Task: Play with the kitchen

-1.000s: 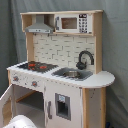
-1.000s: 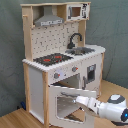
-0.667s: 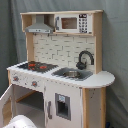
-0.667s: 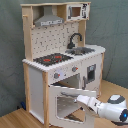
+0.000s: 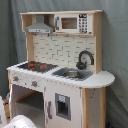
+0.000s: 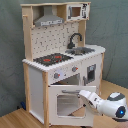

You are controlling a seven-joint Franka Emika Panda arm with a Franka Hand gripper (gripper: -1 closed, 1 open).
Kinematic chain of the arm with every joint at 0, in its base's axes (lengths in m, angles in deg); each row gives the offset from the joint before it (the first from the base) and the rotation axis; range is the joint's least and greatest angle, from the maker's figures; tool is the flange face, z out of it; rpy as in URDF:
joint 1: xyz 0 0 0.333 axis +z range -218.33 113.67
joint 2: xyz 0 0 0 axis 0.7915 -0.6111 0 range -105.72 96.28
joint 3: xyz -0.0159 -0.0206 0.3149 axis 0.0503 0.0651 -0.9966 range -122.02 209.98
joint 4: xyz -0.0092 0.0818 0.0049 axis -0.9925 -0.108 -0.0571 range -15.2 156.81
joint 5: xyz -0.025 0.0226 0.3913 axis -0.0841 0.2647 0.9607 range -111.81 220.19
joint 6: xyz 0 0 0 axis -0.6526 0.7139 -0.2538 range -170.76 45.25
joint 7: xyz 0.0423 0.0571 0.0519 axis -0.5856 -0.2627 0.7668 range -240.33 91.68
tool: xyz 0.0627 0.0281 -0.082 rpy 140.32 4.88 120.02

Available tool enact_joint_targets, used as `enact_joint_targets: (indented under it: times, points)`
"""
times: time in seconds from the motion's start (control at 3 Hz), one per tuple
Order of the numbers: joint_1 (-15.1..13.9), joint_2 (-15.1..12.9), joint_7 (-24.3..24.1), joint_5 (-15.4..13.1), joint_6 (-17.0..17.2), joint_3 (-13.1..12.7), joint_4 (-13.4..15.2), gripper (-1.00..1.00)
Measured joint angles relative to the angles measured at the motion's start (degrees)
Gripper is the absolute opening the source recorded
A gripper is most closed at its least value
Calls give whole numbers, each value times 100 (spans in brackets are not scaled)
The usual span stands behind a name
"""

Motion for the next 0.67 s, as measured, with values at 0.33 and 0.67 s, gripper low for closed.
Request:
enact_joint_targets:
  times: [0.33, 0.67]
  points:
    - [-32, -3, -187, 171, 9, -51, 546, 100]
    - [-562, -4, -187, 233, 2, 140, 685, 100]
